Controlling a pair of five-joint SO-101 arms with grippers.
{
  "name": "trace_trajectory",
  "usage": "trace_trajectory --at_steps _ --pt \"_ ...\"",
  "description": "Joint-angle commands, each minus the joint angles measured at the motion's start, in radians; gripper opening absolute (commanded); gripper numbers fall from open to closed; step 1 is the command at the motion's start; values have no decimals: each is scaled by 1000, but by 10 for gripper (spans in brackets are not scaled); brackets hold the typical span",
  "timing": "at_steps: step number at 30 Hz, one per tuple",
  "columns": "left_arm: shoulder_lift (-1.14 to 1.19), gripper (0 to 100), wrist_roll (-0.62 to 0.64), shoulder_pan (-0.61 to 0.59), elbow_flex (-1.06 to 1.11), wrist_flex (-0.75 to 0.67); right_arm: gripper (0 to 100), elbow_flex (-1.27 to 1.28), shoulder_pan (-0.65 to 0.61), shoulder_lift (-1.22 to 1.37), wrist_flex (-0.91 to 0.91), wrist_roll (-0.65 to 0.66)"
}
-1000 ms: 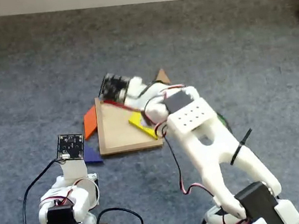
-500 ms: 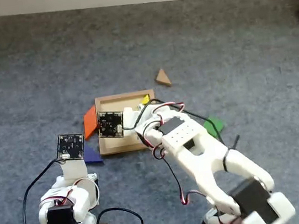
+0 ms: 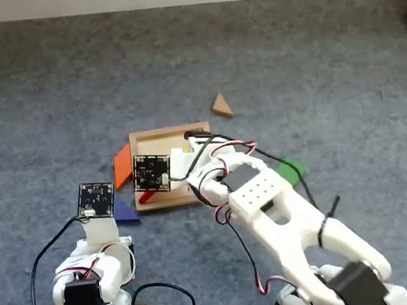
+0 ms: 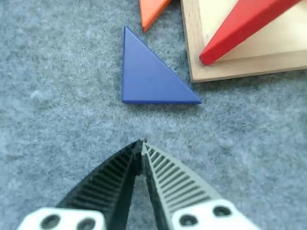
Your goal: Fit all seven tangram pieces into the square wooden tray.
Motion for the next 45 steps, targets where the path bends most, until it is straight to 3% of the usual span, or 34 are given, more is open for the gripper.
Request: trace_trajectory --at_steps 1,7,12,14,21,27,33,45 --pt "-16 8 -6 -10 19 3 217 -10 -8 -114 79 5" --pt "-16 8 -6 -10 19 3 209 -18 -7 -226 200 -201" --pt "-16 8 -6 -10 19 3 39 -12 30 -248 213 -350" --pt "-16 8 -6 -10 19 3 2 -12 94 -248 237 -397" --pt "-16 8 -6 -10 19 3 58 -18 364 -246 392 -669" --pt "-16 8 -6 -10 19 3 249 -19 479 -219 503 -669" --pt "-16 8 -6 -10 19 3 250 -131 506 22 558 -565" --pt "-16 8 -6 -10 19 3 252 -654 559 552 763 -428"
